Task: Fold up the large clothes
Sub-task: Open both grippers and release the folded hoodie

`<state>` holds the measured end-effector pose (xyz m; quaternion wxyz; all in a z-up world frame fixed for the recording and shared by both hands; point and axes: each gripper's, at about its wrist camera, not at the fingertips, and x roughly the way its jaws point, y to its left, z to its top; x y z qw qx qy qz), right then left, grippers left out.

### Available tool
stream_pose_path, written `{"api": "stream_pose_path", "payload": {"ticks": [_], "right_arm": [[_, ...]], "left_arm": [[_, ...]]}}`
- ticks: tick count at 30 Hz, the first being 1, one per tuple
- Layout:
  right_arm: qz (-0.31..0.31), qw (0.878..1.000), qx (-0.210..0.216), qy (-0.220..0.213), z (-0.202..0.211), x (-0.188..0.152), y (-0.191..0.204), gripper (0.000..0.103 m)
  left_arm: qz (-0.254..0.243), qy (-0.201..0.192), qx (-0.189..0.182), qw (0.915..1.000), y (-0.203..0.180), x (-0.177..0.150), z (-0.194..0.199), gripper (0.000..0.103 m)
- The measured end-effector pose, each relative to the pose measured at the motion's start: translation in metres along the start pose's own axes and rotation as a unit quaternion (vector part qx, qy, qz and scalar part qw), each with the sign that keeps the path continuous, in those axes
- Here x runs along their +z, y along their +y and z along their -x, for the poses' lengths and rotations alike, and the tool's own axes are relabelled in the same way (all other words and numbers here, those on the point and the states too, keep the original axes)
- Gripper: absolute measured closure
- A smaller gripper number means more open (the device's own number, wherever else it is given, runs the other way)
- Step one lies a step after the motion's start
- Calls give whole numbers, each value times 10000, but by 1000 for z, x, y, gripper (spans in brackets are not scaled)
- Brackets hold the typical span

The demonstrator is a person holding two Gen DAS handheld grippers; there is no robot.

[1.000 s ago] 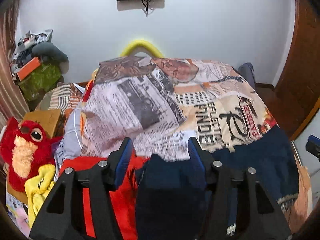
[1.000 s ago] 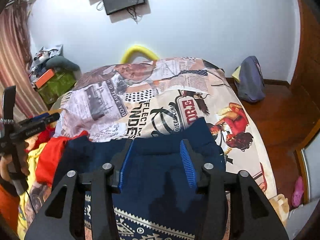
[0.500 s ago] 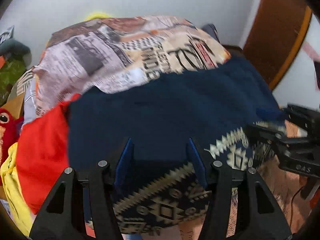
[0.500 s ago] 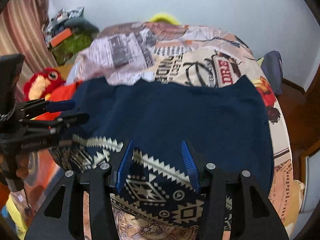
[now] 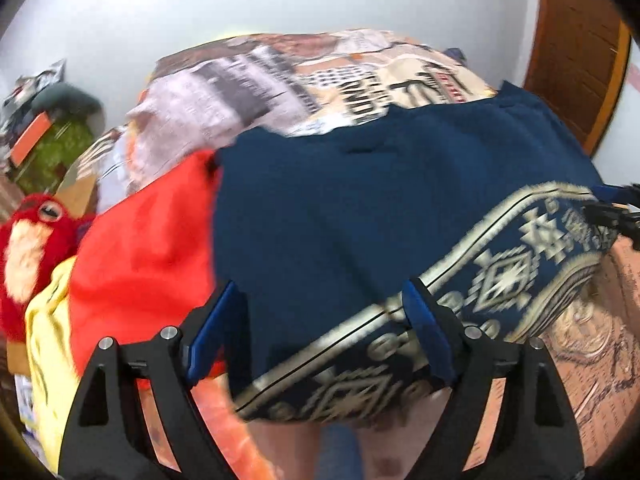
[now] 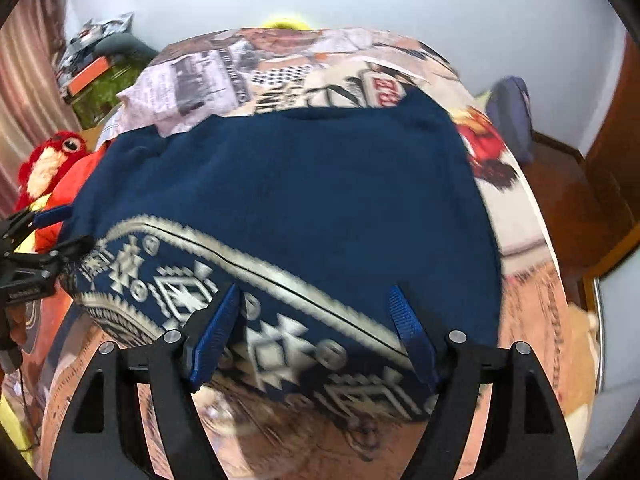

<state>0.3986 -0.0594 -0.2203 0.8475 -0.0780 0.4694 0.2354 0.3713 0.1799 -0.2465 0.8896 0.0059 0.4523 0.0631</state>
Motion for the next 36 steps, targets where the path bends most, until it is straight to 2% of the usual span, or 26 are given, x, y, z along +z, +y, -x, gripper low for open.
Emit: {"api": "stream_pose_path", "payload": {"ticks": [3,5,11,13,16,20,22,25,26,28,31,34,36], "right_arm": [[-218,9997,19,59,3,-7,-15,29],[-314,9995,10,101,4,-11,-21,28],[-543,9982,-226,136,15,-27,-30,28],[-581,9976,-343,175,18,-29,-31,28],[-582,9974,-398,145,27,-32,-30,28],[-593,9975,-375,24,39,-34,-26,28],[-559,9977,-390,-24,44,-35,-22,28],[-450,9982,-391,-79,51,-35,-16,28],[-416,9983,-401,-88,52,-34,-14,28],[-334,9985,-422,-115,54,-35,-11,28],[-263,9986,-444,-135,55,-35,-6,28],[-256,9986,-440,-109,53,-35,-3,28],[-248,9987,-427,-84,51,-35,1,28]], "left_arm": [[260,265,235,9990,23,-14,-3,19],[597,446,236,9969,45,-28,-3,19],[1532,558,287,9862,97,-58,15,19],[1658,677,299,9834,103,-61,18,19],[1859,785,-46,9794,102,-65,21,19],[2219,745,-918,9679,87,-70,21,19],[2441,777,-1437,9559,77,-70,15,19],[2901,809,-2088,9304,68,-70,1,19],[3087,793,-2375,9176,65,-71,-4,20],[3278,751,-2725,9015,61,-72,-12,20],[3522,680,-2898,8873,62,-70,-25,20],[4038,561,-3218,8545,68,-71,-43,20],[4220,428,-3318,8426,70,-69,-51,20]]}}
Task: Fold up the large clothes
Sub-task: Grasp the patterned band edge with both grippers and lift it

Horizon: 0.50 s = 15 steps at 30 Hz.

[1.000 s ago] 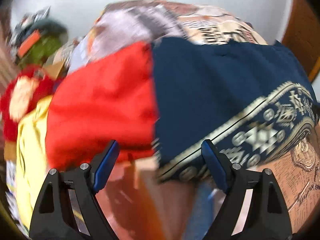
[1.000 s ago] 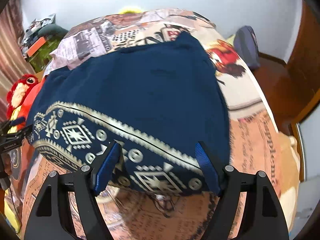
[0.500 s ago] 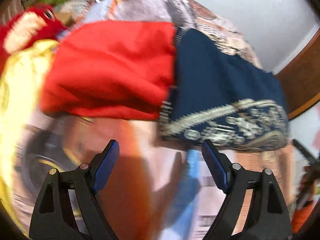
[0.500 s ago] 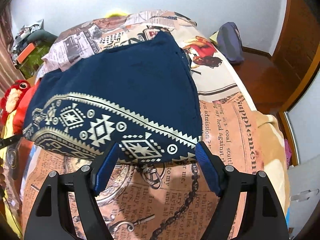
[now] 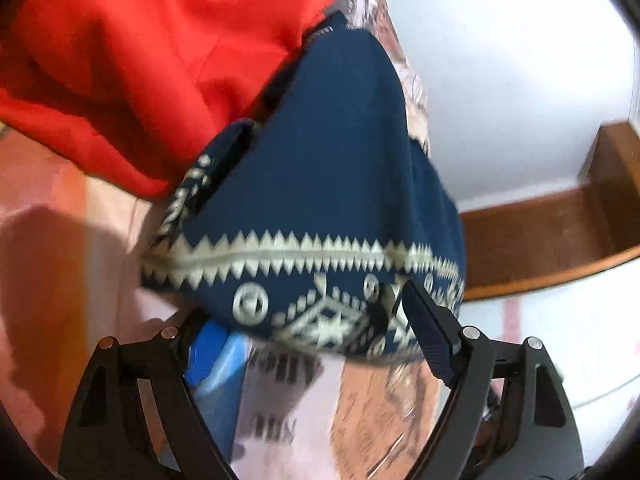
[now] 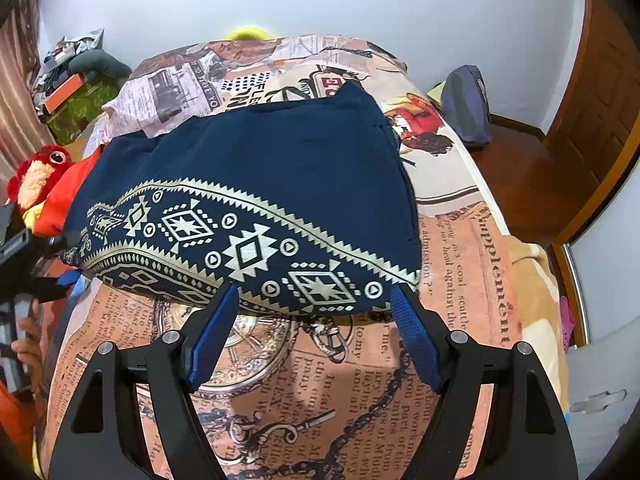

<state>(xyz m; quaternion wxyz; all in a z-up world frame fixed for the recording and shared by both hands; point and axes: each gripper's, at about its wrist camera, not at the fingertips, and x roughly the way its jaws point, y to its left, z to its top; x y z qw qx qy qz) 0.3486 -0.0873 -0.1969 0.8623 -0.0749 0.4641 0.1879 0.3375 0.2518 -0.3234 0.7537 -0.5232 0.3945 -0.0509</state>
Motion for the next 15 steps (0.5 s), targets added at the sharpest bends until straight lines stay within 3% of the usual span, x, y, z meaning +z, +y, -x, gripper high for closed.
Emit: {"api": "stream_pose_path", "payload": {"ticks": [5,8,9,10,12,15], "right_arm": [[86,9999,-14,91,-8,3,14,28],[144,9999,5,82,-10,8,23,28],[174,9998,19,63,-10,10,27,28],[214,9998,27,37,-9,13,31,28],[283,9996,20,-34,-7,18,38,28],[418,9991,-21,-106,-5,28,50,28]], "left_arm": [[-85,-190,178,9996,-11,5,-18,21],[-211,-410,383,9982,-22,8,-20,45],[-309,-482,526,9970,-28,8,-20,59],[-455,-528,660,9954,-35,8,-19,73],[-932,-679,966,9886,-58,6,-16,88],[-1831,-1017,1470,9667,-103,-4,-6,94]]}}
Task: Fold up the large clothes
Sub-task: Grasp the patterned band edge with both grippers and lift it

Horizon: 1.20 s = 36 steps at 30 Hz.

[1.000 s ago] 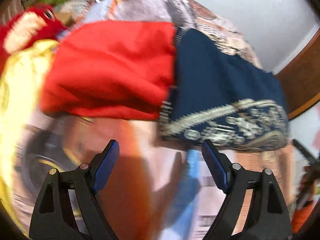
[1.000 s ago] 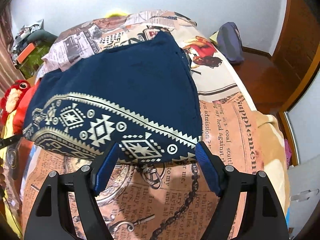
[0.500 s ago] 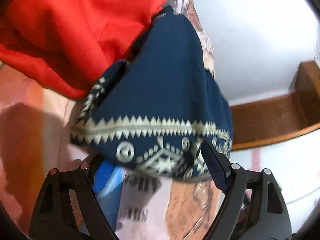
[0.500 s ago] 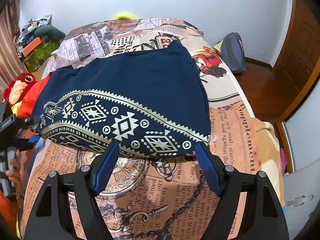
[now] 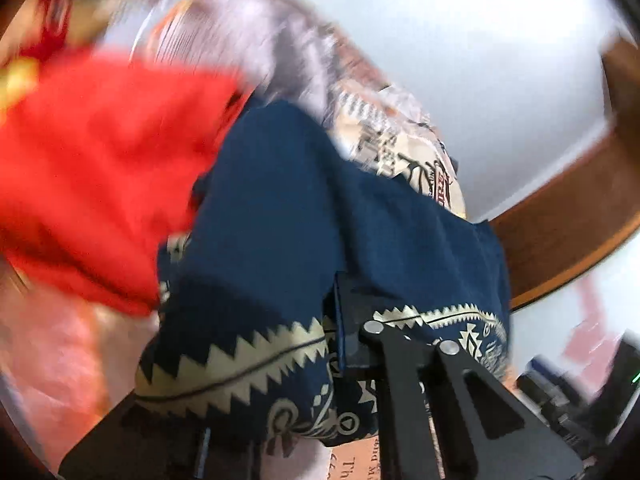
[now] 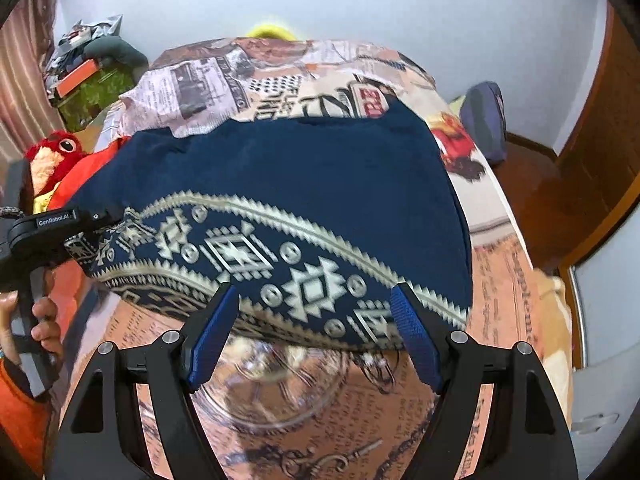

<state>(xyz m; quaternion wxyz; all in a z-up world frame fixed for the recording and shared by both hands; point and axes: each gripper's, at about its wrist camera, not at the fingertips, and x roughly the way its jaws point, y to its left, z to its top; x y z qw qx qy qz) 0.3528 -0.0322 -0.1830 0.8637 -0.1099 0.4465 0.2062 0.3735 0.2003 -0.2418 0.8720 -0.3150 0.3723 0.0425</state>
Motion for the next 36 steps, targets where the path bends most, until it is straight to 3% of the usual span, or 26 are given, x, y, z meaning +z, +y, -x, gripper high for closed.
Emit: {"api": "stream_pose_path", "payload": {"ticks": [3,6,11,17,21,26,29,33,36], "right_arm": [[136,9999,-7,-73,1,17,13,28],[239,9996,77,-127,1,34,26,28],[382,9982,458,-64,-10,53,58,28],[549,9864,1357,749,-67,38,113,28],[786,9863,1260,720,-85,28,130,23],[618,9846,1514,622,-61,27,102,26],[318,9884,1436,391,-40,24,69,26],[-163,9941,1051,225,-18,6,8,26],[-502,9959,723,208,-6,-15,-35,26]], "left_arm": [[-695,-542,95,9961,-36,13,34,96],[-886,-949,-153,9914,-45,31,72,96],[-1260,-1548,3,9799,-52,35,118,97],[-1392,-1310,487,9804,-27,25,108,97],[-1240,-1107,655,9839,-13,23,93,97],[-1628,-1156,655,9777,-46,26,92,97],[-2075,-1183,547,9695,-89,24,91,97],[-2659,-1011,368,9580,-144,7,76,97],[-3046,-571,56,9507,-187,-21,52,97]]}}
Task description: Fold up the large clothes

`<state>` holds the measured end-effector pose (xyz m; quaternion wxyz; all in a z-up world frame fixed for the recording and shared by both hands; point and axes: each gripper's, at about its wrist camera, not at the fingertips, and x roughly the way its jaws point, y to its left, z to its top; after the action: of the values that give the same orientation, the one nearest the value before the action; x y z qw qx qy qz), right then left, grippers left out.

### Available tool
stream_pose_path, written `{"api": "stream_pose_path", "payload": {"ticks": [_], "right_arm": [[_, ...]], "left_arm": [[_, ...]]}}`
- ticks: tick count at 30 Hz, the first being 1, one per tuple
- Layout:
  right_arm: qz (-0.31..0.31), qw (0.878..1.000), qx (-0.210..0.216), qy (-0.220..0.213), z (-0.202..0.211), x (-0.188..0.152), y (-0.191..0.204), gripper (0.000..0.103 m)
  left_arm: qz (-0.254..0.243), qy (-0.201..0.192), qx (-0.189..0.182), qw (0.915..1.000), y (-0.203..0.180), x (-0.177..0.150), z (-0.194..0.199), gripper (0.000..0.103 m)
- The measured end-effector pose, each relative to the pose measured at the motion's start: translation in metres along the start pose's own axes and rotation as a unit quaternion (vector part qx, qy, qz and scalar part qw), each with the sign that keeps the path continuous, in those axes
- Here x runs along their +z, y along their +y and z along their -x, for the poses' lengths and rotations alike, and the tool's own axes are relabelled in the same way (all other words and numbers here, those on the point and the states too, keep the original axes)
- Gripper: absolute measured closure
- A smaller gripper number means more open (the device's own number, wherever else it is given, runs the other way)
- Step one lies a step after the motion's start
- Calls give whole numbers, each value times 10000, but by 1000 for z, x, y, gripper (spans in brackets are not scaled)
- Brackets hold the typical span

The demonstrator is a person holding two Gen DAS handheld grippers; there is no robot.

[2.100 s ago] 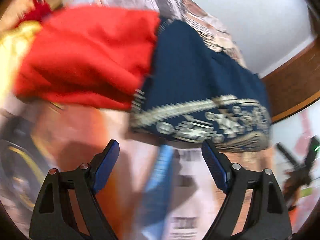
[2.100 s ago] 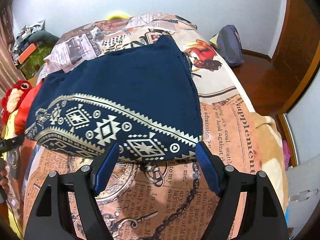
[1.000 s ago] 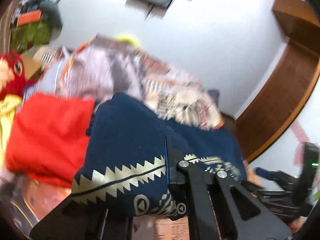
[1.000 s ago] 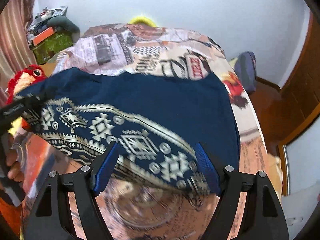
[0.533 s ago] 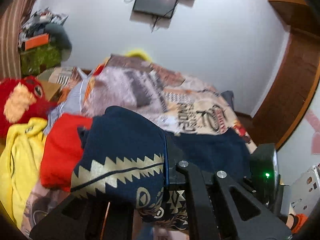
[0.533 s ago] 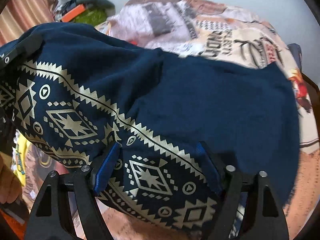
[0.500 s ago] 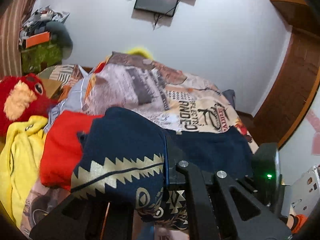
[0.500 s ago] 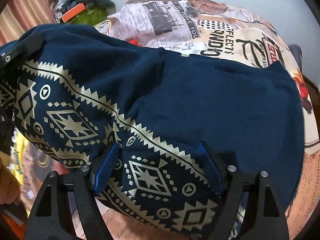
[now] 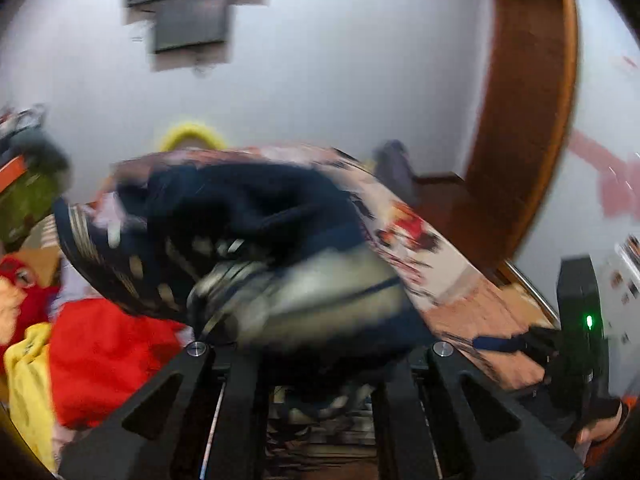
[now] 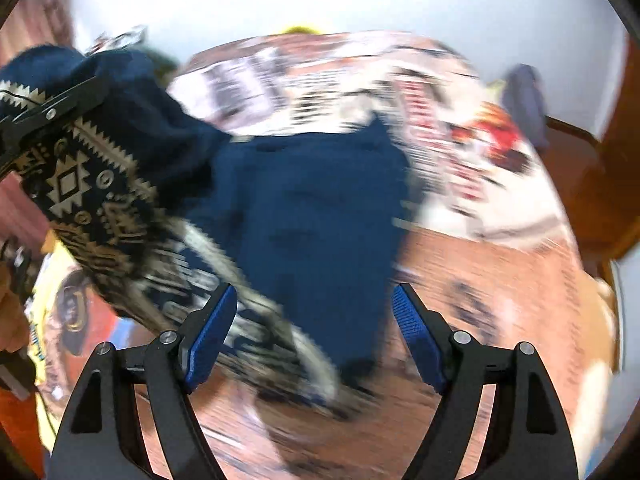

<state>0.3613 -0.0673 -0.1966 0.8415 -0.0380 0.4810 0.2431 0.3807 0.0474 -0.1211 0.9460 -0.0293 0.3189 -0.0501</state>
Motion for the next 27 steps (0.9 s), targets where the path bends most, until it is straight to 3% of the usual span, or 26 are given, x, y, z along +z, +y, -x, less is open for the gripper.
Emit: {"api": "stream_pose_path", "payload": {"ticks": [4,7,10,15,19,21,24,27], "right_arm": [[-577,9981,-203,26,19,-15,-50,26],[-865,9957,-337,0,34,-26,-77,26],[-913,9949,-429,-24,40,-27,-86,26],[-911,9951,-375,-68,54,-37,-85,26],[-859,9955,-348,-204,65,-39,-81,26],[-874,9953,-344,-255,69,-41,-82,26],[-905,9949,-352,-276,71,-40,-81,26],[-925,9945,-387,-293,72,-42,-81,26]], "left_arm": [[-391,626,-588,9955,-47,-22,-32,97],[-162,1345,-1148,9841,-59,-50,-62,97],[-237,1688,-1157,9785,-64,-69,-81,97],[-378,1622,-1072,9802,-69,-66,-74,97],[-506,865,-1096,9889,-77,-46,-32,97],[-366,720,-1274,9886,-77,-37,-23,97],[-276,931,-1542,9833,-78,-39,-30,97],[-663,1392,-1413,9779,-96,-61,-53,96]]}}
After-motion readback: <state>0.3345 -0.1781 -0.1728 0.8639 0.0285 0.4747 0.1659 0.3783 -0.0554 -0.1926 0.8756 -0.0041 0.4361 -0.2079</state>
